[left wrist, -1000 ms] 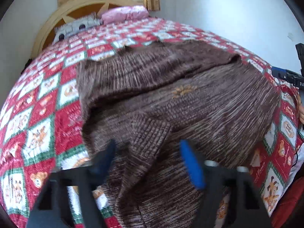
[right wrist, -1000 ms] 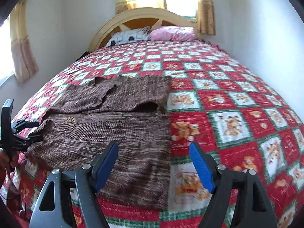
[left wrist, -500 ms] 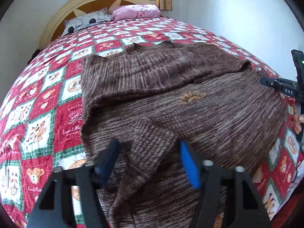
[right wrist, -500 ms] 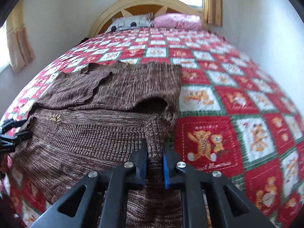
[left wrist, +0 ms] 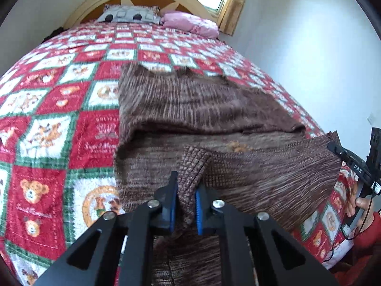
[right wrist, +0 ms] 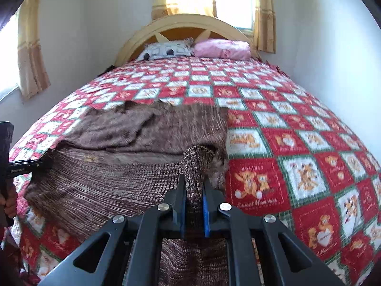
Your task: Fold small clothes
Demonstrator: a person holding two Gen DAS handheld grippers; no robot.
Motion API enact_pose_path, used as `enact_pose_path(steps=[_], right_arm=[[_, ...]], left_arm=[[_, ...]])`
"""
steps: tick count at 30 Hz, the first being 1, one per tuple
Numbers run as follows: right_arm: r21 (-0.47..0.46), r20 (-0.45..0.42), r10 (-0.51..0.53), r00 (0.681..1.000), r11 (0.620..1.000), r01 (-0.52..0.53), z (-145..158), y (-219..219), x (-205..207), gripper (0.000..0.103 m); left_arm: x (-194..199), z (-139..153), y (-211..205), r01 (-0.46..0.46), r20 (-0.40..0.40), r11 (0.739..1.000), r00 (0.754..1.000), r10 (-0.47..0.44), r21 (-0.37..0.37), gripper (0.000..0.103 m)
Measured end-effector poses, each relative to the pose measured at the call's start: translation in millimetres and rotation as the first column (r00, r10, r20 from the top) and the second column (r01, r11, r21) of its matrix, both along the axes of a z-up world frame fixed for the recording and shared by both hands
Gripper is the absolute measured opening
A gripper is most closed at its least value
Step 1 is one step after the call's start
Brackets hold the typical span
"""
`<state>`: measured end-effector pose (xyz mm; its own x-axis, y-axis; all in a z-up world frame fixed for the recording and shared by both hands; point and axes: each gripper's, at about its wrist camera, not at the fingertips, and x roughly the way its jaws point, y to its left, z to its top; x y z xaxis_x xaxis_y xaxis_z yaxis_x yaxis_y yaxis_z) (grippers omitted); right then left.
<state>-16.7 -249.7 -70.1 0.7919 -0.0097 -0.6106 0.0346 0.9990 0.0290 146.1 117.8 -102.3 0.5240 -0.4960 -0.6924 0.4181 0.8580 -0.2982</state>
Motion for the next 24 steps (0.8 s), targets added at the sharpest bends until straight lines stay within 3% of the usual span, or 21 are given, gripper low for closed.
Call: enact_pose_path(steps=[5, 11, 15, 17, 19, 21, 24], right_arm=[[0.009, 0.053, 0.043, 0.998, 0.999, -0.043, 31.9, 1.3, 8.0, 0.010], [-0.004, 0.049, 0.060, 0.997, 0.998, -0.060, 44.1, -4.2, 50.2, 0.010], [-0.010, -0.017, 0.076, 0.997, 0.997, -0.076, 36.7, -4.3, 78.7, 0.010], [-0.024, -0.037, 0.085, 0.996, 0.996, -0.086, 31.9, -2.1, 79.0, 0.010], [-0.047, -0.041, 0.085, 0.995, 0.995, -0.087, 27.3, -0.2, 71.5, 0.010], [-0.058, -0.045, 0.080, 0.996, 0.995, -0.082, 22.1, 0.2, 63.8, 0.010], [-0.050, -0.061, 0.072, 0.996, 0.996, -0.075, 13.2, 0.1, 53.9, 0.010]], left_arm=[[15.9, 23.4, 6.5, -0.053, 0.024, 0.998, 0.998, 0.053, -0.027, 0.013], [51.9, 44.9, 15.4, -0.129, 0.042, 0.990, 0.990, 0.131, -0.060, 0.009], [67.0, 46.5, 9.3, -0.114, 0.032, 0.993, 0.993, 0.114, 0.006, 0.009], [63.3, 42.2, 7.5, -0.076, 0.028, 0.996, 0.997, 0.075, 0.038, 0.015], [57.7, 32.5, 5.4, -0.027, 0.007, 0.998, 1.000, 0.027, 0.059, 0.040], [50.3, 21.8, 1.0, 0.000, 0.004, 0.996, 1.000, 0.000, 0.086, 0.053], [43.9, 6.2, -9.2, 0.032, -0.016, 0.990, 0.999, -0.030, 0.140, 0.053]])
